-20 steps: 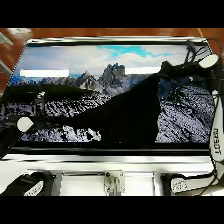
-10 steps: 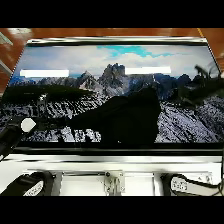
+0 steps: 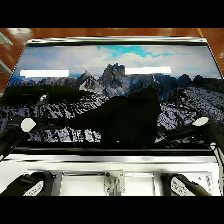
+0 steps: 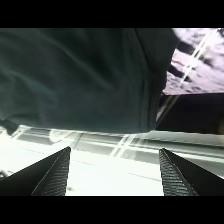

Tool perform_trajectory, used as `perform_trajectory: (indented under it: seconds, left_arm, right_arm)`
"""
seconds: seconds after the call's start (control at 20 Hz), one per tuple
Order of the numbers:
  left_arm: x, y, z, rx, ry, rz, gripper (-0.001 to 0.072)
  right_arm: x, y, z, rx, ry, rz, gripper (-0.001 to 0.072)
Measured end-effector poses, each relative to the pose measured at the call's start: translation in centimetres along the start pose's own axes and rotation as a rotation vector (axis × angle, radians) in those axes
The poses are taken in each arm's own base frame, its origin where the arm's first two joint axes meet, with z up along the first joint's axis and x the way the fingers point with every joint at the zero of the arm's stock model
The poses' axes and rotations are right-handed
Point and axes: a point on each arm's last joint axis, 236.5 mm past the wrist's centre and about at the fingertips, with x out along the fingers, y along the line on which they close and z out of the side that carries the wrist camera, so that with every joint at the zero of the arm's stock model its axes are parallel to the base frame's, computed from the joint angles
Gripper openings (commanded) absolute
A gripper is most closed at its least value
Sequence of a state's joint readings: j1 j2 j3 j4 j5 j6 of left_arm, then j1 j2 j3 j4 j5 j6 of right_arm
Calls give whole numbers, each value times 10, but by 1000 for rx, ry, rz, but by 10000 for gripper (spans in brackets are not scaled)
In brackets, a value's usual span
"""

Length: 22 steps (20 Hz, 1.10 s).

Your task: Fold the shirts.

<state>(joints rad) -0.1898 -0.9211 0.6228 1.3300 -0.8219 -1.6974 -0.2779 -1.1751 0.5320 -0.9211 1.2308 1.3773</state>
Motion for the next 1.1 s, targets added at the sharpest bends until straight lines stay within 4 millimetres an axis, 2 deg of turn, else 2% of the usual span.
perform_trajectory:
  seconds: [0.1, 0.15, 0.25, 0.35, 0.45, 0.5, 0.6, 0.65, 0.7, 0.8, 0.85, 0.95, 1.05, 1.1]
  left_arm:
    - [0, 0, 0, 1, 0, 0, 46]
    - [0, 0, 0, 1, -1, 0, 46]
    - [0, 0, 0, 2, -2, 0, 46]
    - [0, 0, 1, 6, -5, 0, 46]
    - [-1, 1, 5, 6, -19, 0, 46]
    - [-3, 1, 11, 8, -34, 2, 46]
    - [-14, 1, 29, 36, -83, 7, 46]
    - [-25, -1, 43, 60, -123, 6, 46]
    - [-39, -4, 60, 85, -172, 4, 46]
    - [-83, -11, 99, 144, -298, 12, 46]
    - [-113, -15, 120, 176, -381, 22, 46]
    - [-182, -22, 154, 231, -551, 55, 46]
    - [-255, -28, 172, 269, -717, 92, 46]
    - [-286, -29, 174, 279, -779, 108, 46]
  right_arm:
    - [12, 0, 0, -1, -22, -16, 677]
    - [17, 1, 2, 0, -38, -26, 543]
    - [25, 4, 9, 2, -82, -41, 52]
    - [29, 13, 17, 6, -124, -28, 55]
    - [22, 33, 30, -39, -175, 8, 54]
    - [12, 46, 40, -76, -212, 27, 54]
    - [-22, 83, 62, -199, -321, 68, 53]
    - [-46, 107, 73, -273, -392, 93, 53]
    - [-80, 137, 83, -364, -482, 114, 53]
    - [-163, 199, 89, -550, -693, 143, 53]
    - [-207, 227, 85, -634, -799, 144, 53]
    - [-305, 278, 57, -772, -1041, 132, 53]
    - [-382, 304, 23, -830, -1235, 98, 53]
    - [-414, 312, 3, -845, -1318, 85, 53]
